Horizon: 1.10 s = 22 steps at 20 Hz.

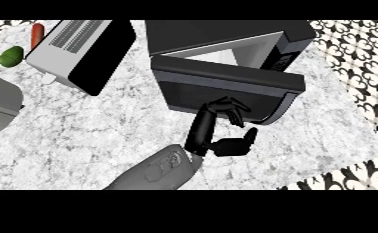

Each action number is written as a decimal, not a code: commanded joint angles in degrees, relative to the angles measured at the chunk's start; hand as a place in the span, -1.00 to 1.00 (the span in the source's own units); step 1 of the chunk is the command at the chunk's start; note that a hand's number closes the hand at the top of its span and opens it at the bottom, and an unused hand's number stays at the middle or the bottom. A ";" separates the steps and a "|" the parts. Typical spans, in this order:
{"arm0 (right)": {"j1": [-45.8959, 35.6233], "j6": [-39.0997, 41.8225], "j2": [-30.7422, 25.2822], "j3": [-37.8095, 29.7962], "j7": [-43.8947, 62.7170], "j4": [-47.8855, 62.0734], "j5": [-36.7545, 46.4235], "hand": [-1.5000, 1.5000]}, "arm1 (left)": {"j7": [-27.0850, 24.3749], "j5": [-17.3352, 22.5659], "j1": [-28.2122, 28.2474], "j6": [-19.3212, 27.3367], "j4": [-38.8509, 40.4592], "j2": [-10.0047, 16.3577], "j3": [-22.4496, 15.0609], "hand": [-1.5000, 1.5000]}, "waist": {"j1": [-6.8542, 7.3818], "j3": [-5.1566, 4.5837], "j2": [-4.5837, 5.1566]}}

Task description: Pick up the milk, place it into the microwave and close the microwave

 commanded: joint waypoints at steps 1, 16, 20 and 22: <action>-2.79 0.16 -2.01 -1.79 0.60 -0.54 -0.94 -1.00 | 0.27 3.68 -4.05 2.99 1.56 -0.14 0.97 -1.00 | -0.79 0.03 0.56; -11.12 -6.50 -10.74 -11.87 -0.83 -1.78 9.46 1.00 | -1.37 14.36 -11.01 9.25 5.16 -0.15 7.19 -1.00 | -3.78 0.11 2.19; -12.79 -7.03 -10.93 -11.90 -0.53 -0.83 9.38 1.00 | -3.21 15.68 -10.73 8.54 6.28 -0.15 6.68 -1.00 | -3.26 0.15 2.84; -13.40 -6.78 -11.84 -12.16 -0.70 -0.70 9.86 1.00 | -3.69 16.59 -10.92 8.91 6.47 -0.15 6.82 -1.00 | -3.60 0.17 2.85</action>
